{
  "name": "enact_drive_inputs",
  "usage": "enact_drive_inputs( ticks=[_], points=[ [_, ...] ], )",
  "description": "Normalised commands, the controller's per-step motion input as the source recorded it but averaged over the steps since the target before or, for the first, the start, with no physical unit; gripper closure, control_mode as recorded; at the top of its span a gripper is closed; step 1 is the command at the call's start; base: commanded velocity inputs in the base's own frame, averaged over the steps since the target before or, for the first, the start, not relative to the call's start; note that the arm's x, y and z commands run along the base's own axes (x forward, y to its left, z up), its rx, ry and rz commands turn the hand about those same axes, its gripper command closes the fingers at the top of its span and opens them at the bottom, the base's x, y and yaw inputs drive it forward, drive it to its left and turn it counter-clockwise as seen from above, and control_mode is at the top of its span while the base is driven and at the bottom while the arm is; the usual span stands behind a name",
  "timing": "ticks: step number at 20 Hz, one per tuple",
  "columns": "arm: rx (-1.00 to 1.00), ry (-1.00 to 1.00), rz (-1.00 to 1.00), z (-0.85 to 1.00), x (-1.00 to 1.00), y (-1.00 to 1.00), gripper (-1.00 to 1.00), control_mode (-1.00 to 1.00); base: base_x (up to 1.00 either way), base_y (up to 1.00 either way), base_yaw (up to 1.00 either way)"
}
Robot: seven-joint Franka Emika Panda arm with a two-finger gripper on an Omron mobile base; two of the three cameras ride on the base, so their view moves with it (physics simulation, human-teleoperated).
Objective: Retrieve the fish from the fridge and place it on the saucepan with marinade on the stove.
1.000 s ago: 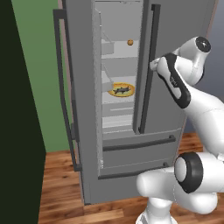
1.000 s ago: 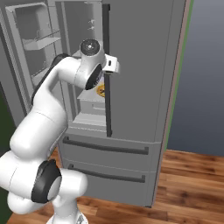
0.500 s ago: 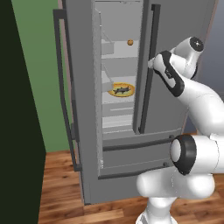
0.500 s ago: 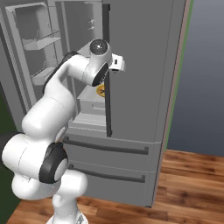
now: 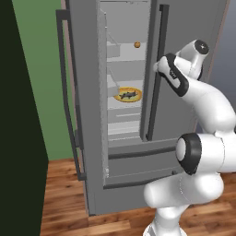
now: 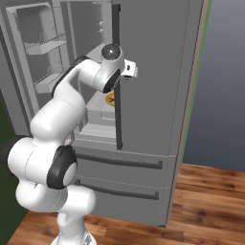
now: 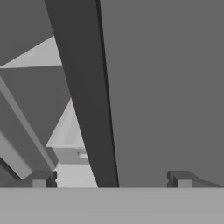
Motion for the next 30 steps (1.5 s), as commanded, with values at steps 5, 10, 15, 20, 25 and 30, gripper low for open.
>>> enact_drive_inputs(
  ticks=[5,10,15,20,25,30],
  points=[
    [0.0,0.0,0.0,-0.01,0.14,0.0,-1.0,-1.0,0.0,0.0,0.0],
    [0.0,0.0,0.0,-0.06,0.05,0.14,-1.0,-1.0,0.0,0.0,0.0],
    [0.0,0.0,0.0,-0.04,0.22,0.05,-1.0,-1.0,0.0,0.0,0.0],
    [0.0,0.0,0.0,0.0,0.32,0.0,-1.0,-1.0,0.0,0.0,0.0],
    [0.0,0.0,0.0,0.0,0.4,0.0,-1.0,-1.0,0.0,0.0,0.0],
    [0.0,0.0,0.0,-0.05,0.4,0.0,-1.0,-1.0,0.0,0.0,0.0]
  ],
)
